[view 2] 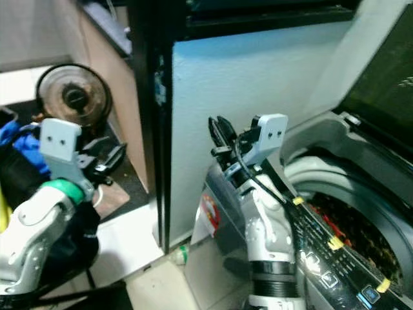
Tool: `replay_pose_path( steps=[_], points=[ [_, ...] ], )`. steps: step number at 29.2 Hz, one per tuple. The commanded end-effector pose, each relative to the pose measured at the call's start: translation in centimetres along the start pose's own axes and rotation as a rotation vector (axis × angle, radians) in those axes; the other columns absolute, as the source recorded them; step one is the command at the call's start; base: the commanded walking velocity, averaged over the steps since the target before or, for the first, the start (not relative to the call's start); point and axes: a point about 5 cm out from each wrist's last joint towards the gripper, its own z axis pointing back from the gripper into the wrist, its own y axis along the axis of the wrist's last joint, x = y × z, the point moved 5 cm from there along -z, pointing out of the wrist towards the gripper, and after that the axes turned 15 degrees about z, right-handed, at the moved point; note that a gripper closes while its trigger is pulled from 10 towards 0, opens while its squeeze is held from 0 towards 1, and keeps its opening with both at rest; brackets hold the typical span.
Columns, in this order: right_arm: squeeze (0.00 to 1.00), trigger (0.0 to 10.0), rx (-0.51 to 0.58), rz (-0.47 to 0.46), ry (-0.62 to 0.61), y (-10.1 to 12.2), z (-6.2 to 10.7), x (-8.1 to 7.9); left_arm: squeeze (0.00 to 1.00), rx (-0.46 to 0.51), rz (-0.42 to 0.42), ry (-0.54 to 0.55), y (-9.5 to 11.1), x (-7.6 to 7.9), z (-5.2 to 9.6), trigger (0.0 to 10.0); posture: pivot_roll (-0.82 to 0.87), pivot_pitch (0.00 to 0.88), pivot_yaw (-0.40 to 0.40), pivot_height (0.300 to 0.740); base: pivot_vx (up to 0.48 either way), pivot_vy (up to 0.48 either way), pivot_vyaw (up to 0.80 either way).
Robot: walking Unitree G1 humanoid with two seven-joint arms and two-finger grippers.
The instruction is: Clothes washing
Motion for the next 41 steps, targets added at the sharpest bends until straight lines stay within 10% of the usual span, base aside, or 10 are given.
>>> replay_pose_path(
  steps=[1, 26, 41],
  points=[
    [0.00, 10.0, -0.006, -0.019, -0.020, -0.2, 0.4, 0.3, 0.00, -0.005, -0.001, -0.011, -0.2, 0.4, 0.1, 10.0, 0.06, 0.000, -0.016, 0.740, 0.000, 0.000, 0.80],
    [0.00, 10.0, 0.025, -0.055, -0.037, 0.9, -1.0, 1.0, 0.00, 0.051, 0.083, 0.094, -0.1, -1.3, 0.7, 10.0, 0.05, 0.000, -0.041, 0.740, 0.000, 0.000, 0.79],
    [0.00, 10.0, 0.000, -0.083, -0.047, 0.2, -1.0, 0.8, 0.00, 0.050, 0.114, 0.097, -0.3, -1.0, 0.9, 10.0, 0.05, 0.000, -0.032, 0.740, 0.000, 0.238, 0.00]
  ],
)
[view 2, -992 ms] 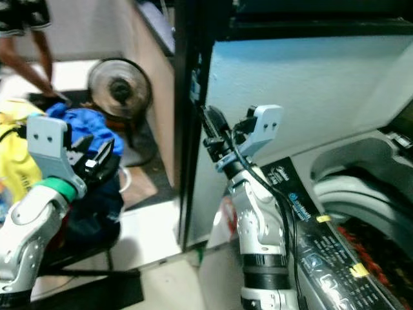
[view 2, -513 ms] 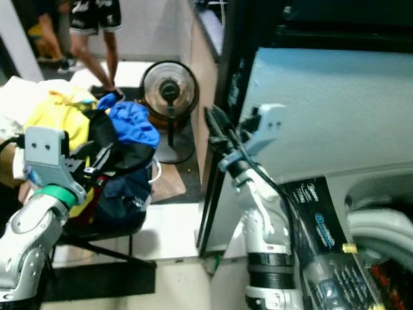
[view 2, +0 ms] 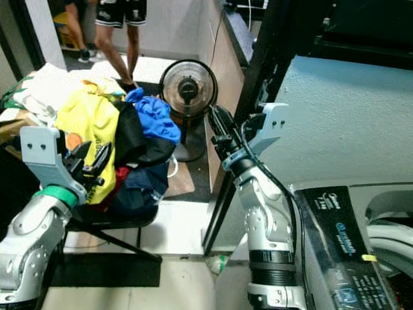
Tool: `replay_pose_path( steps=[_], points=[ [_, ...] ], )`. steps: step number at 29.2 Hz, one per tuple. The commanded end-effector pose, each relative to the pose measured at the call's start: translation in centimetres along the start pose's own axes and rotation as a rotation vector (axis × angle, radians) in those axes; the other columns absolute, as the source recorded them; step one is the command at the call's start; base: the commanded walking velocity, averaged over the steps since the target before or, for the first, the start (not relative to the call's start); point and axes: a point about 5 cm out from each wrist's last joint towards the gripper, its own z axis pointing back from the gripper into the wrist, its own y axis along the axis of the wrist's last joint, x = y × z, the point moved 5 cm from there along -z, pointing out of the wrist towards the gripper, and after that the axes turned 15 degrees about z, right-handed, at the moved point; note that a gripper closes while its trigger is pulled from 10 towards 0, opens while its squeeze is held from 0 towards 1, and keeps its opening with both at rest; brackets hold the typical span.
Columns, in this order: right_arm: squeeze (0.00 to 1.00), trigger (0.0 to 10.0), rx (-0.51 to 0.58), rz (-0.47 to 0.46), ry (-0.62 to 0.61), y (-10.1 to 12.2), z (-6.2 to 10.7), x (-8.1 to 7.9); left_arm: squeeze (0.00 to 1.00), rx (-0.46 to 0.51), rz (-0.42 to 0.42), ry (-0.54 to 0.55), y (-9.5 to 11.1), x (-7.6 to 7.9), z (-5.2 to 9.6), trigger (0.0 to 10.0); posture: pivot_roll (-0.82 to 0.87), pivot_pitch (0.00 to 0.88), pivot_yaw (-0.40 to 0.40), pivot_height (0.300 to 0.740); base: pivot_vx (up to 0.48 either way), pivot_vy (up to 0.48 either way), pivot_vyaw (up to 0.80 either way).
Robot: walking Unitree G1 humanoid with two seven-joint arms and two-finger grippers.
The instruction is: Clothes washing
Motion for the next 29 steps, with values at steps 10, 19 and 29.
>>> replay_pose_path(
  steps=[10, 19, 29],
  points=[
    [0.00, 10.0, -0.025, -0.031, -0.010, -0.9, 0.5, -0.4, 0.00, -0.008, 0.004, 0.007, -0.1, -0.1, 0.1, 10.0, 0.05, 0.007, -0.026, 0.740, 0.000, 0.355, 0.00],
    [0.00, 10.0, -0.034, -0.016, 0.009, -1.1, 0.4, -1.1, 0.00, 0.061, 0.025, 0.013, 0.9, 0.1, 0.3, 10.0, 0.05, 0.010, -0.029, 0.740, 0.000, -0.080, 0.00],
    [0.00, 10.0, -0.079, 0.015, 0.007, -2.3, 0.9, -1.6, 0.00, 0.041, 0.047, -0.004, 0.2, -0.2, 0.3, 10.0, 0.06, 0.008, -0.011, 0.740, 0.000, -0.144, 0.00]
  ],
)
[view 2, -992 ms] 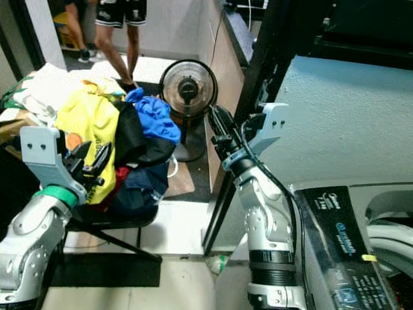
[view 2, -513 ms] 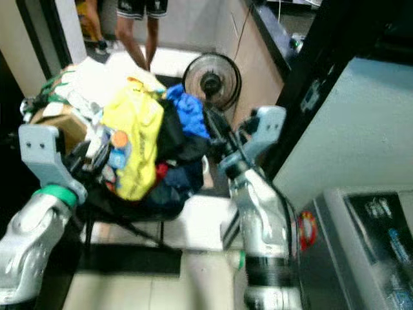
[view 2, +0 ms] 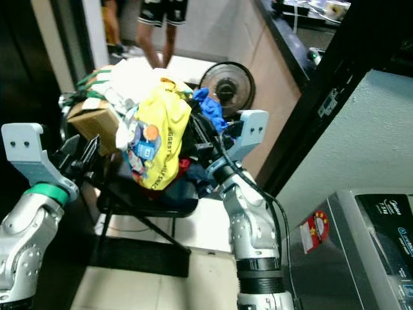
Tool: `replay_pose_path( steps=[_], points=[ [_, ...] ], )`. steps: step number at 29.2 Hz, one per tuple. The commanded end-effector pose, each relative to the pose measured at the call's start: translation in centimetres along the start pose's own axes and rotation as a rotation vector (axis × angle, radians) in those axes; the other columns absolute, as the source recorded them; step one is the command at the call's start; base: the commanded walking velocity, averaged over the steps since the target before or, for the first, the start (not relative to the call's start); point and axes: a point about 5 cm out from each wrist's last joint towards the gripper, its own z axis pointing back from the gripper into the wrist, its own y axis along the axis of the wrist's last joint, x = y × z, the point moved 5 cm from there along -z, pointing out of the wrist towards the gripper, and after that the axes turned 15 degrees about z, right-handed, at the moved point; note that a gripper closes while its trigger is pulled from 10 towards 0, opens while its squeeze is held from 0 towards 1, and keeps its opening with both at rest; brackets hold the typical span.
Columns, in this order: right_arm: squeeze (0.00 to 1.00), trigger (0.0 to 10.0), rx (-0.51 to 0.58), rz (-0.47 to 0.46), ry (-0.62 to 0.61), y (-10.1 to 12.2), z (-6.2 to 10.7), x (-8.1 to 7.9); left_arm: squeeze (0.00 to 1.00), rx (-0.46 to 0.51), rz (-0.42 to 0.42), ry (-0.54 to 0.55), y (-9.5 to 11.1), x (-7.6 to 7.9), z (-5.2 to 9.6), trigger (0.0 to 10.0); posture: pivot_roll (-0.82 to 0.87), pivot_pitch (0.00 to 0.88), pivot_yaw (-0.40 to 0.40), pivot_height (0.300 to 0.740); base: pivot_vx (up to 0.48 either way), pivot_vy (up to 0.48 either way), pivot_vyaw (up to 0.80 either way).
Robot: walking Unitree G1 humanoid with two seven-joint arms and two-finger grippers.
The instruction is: Clothes washing
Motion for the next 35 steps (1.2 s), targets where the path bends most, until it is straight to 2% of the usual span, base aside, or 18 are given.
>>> replay_pose_path(
  steps=[1, 9, 16, 21, 24, 32, 35],
  points=[
    [0.00, 10.0, -0.020, 0.018, -0.033, -0.4, 0.4, 0.8, 0.00, -0.031, 0.000, -0.020, -0.9, 0.1, 0.1, 10.0, 0.06, 0.002, -0.005, 0.740, 0.000, 0.000, 0.00],
    [0.00, 10.0, -0.053, 0.047, -0.051, -1.3, 0.7, 1.5, 0.00, -0.046, -0.010, 0.003, -1.4, -0.5, 0.1, 10.0, 0.06, 0.000, -0.007, 0.740, 0.000, 0.000, 0.00],
    [0.00, 10.0, -0.082, 0.080, -0.046, -2.1, 1.2, 1.9, 0.00, -0.049, -0.020, 0.006, -2.0, -0.4, 0.0, 10.0, 0.07, 0.000, -0.017, 0.740, 0.000, 0.000, 0.00],
    [0.00, 10.0, -0.129, 0.127, 0.007, -3.5, 1.9, 1.6, 0.00, -0.057, -0.045, 0.023, -2.6, -0.7, -0.2, 10.0, 0.07, 0.000, -0.025, 0.740, 0.000, 0.000, 0.00],
    [0.00, 10.0, -0.143, 0.141, 0.032, -4.1, 2.1, 1.0, 0.00, -0.058, -0.055, 0.035, -2.8, -1.4, 0.1, 10.0, 0.07, 0.000, -0.021, 0.740, 0.000, 0.000, 0.00],
    [0.00, 10.0, -0.135, 0.127, 0.024, -4.2, 2.1, 0.8, 0.00, -0.055, -0.065, 0.028, -2.6, -1.4, -0.1, 10.0, 0.08, 0.000, -0.013, 0.740, 0.339, 0.000, 0.80],
    [0.00, 10.0, -0.125, 0.125, 0.025, -4.0, 2.0, 0.7, 0.00, -0.055, -0.064, 0.024, -2.5, -1.4, -0.2, 10.0, 0.08, 0.000, -0.013, 0.740, 0.352, 0.000, 0.00]
  ],
)
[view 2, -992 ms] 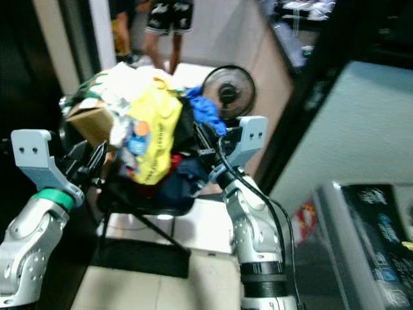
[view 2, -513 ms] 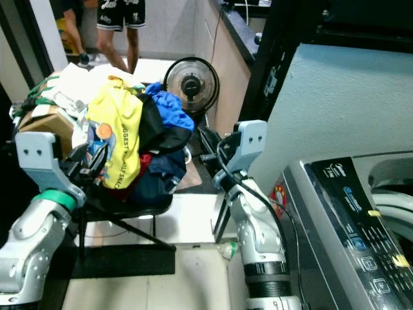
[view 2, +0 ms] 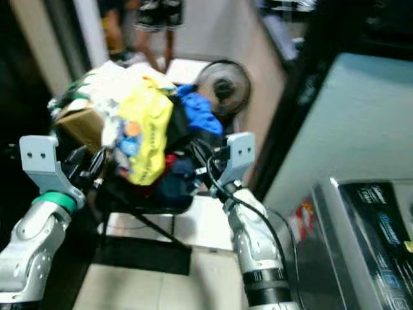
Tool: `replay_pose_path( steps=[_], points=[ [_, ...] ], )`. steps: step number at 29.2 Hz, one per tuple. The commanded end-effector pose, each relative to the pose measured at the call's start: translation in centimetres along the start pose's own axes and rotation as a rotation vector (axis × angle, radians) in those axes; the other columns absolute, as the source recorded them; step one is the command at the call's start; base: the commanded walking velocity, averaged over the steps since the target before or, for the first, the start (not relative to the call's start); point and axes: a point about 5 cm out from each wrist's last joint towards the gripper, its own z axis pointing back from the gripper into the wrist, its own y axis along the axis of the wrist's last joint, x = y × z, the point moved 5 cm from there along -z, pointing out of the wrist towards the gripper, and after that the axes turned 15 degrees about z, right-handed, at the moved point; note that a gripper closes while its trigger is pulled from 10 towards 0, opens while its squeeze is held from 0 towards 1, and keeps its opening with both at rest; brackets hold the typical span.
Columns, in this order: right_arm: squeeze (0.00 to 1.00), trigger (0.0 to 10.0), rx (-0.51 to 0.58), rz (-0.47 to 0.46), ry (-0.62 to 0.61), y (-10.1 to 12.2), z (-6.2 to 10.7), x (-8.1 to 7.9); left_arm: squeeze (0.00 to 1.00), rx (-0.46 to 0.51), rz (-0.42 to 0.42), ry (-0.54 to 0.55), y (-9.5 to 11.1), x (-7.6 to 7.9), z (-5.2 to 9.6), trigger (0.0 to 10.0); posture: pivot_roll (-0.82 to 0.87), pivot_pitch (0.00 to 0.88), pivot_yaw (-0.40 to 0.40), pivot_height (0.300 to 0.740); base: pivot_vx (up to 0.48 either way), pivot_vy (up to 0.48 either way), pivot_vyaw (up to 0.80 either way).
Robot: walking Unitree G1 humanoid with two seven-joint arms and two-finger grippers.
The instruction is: Clothes washing
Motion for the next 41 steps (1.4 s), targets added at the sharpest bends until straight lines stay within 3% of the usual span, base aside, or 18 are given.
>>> replay_pose_path(
  steps=[1, 23, 26, 41],
  points=[
    [0.00, 10.0, 0.000, -0.001, 0.003, -0.1, -0.1, -0.2, 0.00, -0.012, -0.009, 0.003, -0.4, -0.2, 0.1, 10.0, 0.08, 0.000, -0.011, 0.740, 0.352, 0.000, 0.00],
    [0.00, 10.0, 0.097, -0.007, 0.008, 3.0, -1.5, 0.4, 0.00, 0.008, 0.002, 0.007, -0.2, -0.4, 0.0, 10.0, 0.06, 0.000, -0.020, 0.740, 0.352, 0.000, 0.00],
    [0.00, 10.0, 0.114, -0.022, -0.010, 3.4, -1.7, 0.7, 0.00, 0.009, 0.003, 0.006, -0.2, -0.4, 0.0, 10.0, 0.06, 0.000, -0.022, 0.740, 0.349, 0.000, 0.80],
    [0.00, 10.0, 0.109, -0.044, -0.012, 3.2, -1.7, 0.6, 0.00, 0.004, 0.020, 0.011, -0.3, -0.6, 0.2, 10.0, 0.06, 0.000, -0.026, 0.740, 0.290, 0.000, 0.00]
  ],
)
